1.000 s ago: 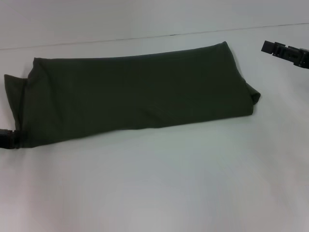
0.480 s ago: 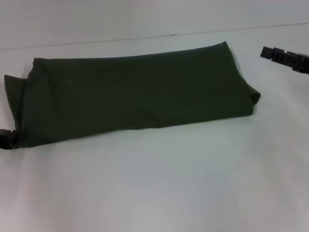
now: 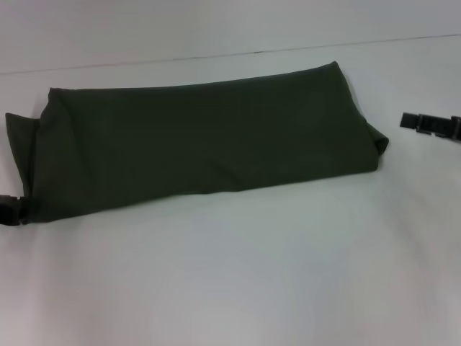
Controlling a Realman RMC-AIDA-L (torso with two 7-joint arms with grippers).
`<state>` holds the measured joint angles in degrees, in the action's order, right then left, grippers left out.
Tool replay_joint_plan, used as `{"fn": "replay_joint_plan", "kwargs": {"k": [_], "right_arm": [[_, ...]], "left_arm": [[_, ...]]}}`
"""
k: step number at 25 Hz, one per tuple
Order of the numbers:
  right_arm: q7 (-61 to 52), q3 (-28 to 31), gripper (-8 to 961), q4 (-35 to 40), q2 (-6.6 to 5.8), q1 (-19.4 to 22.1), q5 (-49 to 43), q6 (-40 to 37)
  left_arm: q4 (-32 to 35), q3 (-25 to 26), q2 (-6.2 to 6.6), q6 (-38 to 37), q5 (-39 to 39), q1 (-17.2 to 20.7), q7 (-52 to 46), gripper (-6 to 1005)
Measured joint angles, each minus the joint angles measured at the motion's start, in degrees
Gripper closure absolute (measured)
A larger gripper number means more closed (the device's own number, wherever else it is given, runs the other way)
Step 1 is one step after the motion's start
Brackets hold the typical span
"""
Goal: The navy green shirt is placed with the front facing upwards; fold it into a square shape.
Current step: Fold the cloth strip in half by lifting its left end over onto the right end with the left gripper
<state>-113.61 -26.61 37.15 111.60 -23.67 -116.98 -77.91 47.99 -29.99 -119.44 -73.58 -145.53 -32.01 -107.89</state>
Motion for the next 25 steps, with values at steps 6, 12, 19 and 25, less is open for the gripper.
{"fn": "replay_joint_plan", "kwargs": {"k": [6,12,19,25], "right_arm": [[-5.9,-0.3,310,0.0,-0.63,-0.8,-3.6,0.6],[-8.4,-0.8,311,-0.7,-0.2,-2.6,-6.1,2.2],[-8.8,-1.3,313,-3.2,1.05,-5.8,-9.9,5.6],[-8.9,-2.2,314,-4.5,1.32,-6.7,-11.5,8.5]], "left_arm": [[0.0,0.0,0.0,-0.2,0.0,0.0,0.7,978],[0.0,0.2,0.0,-0.1,0.0,-0.1,1.0,978],[0.0,0.2,0.08,-0.1,0.0,-0.3,1.3,979],[-0.1,0.2,0.25,-0.1,0.0,-0.3,1.3,979]]}}
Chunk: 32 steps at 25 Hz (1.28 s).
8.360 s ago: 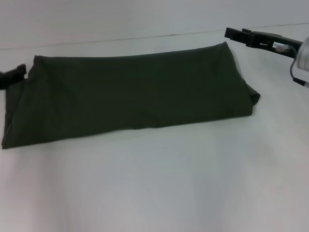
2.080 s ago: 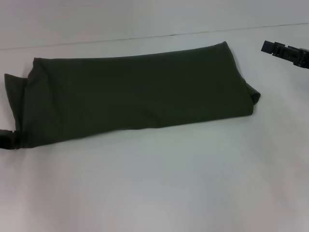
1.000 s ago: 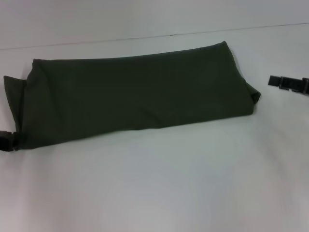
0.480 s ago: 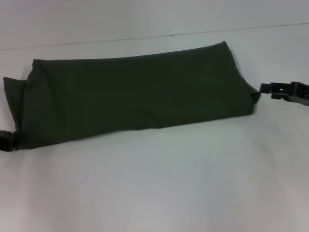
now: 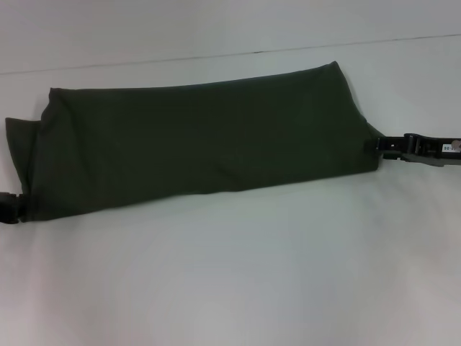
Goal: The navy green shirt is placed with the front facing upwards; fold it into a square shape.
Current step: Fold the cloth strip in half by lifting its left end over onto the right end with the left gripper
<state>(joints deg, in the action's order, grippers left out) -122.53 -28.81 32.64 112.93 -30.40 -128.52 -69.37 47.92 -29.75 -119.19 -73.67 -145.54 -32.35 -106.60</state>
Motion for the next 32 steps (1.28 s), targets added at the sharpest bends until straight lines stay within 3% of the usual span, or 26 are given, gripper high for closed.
{"fn": "replay_joint_plan", "kwargs": {"k": [11,16,22,27,32], "right_arm": [[0.5,-0.2,316,0.0,1.15,-0.6,-0.1,2.1],[0.5,-0.8,415,-0.4,1.41,-0.9,-0.1,2.7],[0.4,-2.1,419,-1.3,1.5,-1.3,-0.1,3.2],[0.5,-2.6,477,-1.3,1.5,-1.2,-0.1,3.2],[0.6,-2.7,641,-1.0,1.5,-0.8,-0.2,3.2]], "left_arm": [[-0.3,-0.2,0.19,0.3,0.0,-0.5,0.0,979],[-0.4,-0.1,0.22,0.5,0.0,-0.6,0.0,978],[-0.4,-0.1,0.21,0.6,0.0,-0.6,0.0,978],[-0.4,0.0,0.19,0.6,0.0,-0.6,0.1,978],[-0.5,0.1,0.18,0.6,0.0,-0.4,0.1,978]]}}
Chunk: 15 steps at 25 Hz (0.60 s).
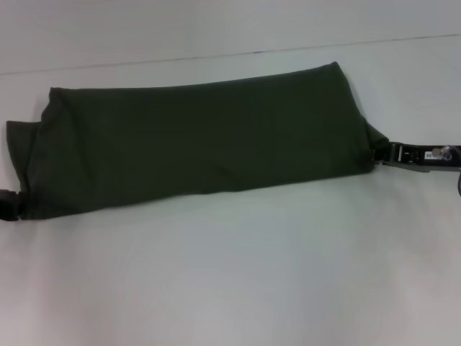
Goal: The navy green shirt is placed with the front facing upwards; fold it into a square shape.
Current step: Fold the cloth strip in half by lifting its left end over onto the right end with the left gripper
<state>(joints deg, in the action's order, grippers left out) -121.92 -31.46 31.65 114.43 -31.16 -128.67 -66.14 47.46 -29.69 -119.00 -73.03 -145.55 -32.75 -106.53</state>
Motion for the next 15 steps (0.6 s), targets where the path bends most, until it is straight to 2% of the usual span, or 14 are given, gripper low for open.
{"fn": "replay_joint_plan", "kwargs": {"k": [6,15], "right_arm": [[0.7,-0.4,904,0.1,-0.04,0.0,0.0,-0.8],[2.2,-1.1,948,0.2,-0.42,0.2,0.1,-3.9]], "left_arm": [[0.1,0.1,0.0,0.0,0.0,0.4,0.0,979],[0.5,0.2,0.0,-0.6,0.0,1.1,0.3,979]]}}
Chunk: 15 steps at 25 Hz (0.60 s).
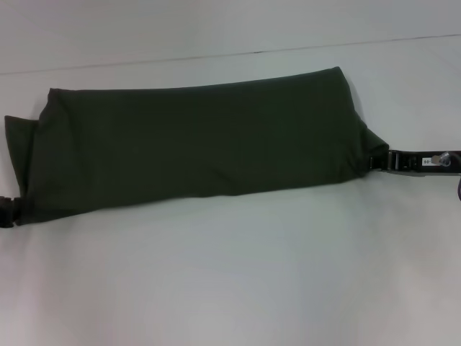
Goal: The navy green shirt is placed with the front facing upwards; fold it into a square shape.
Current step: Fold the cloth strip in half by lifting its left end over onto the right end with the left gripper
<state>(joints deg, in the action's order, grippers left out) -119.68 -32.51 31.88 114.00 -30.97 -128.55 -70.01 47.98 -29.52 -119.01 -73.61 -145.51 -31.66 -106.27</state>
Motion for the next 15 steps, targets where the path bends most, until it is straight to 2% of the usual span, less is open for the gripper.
{"fn": "replay_joint_plan", "kwargs": {"k": [6,15], "right_arm": [[1.4,0.5,948,0.9,-0.37,1.3,0.3,-3.5],[4.2,1.9,948,5.1,-0.47,4.2,0.5,-12.9]], "left_arm": [[1.7,0.4,-0.21,-1.9,0.5,1.2,0.5,979],[6.9,3.1,-1.19,-9.7,3.1,4.9,2.7,979]]}}
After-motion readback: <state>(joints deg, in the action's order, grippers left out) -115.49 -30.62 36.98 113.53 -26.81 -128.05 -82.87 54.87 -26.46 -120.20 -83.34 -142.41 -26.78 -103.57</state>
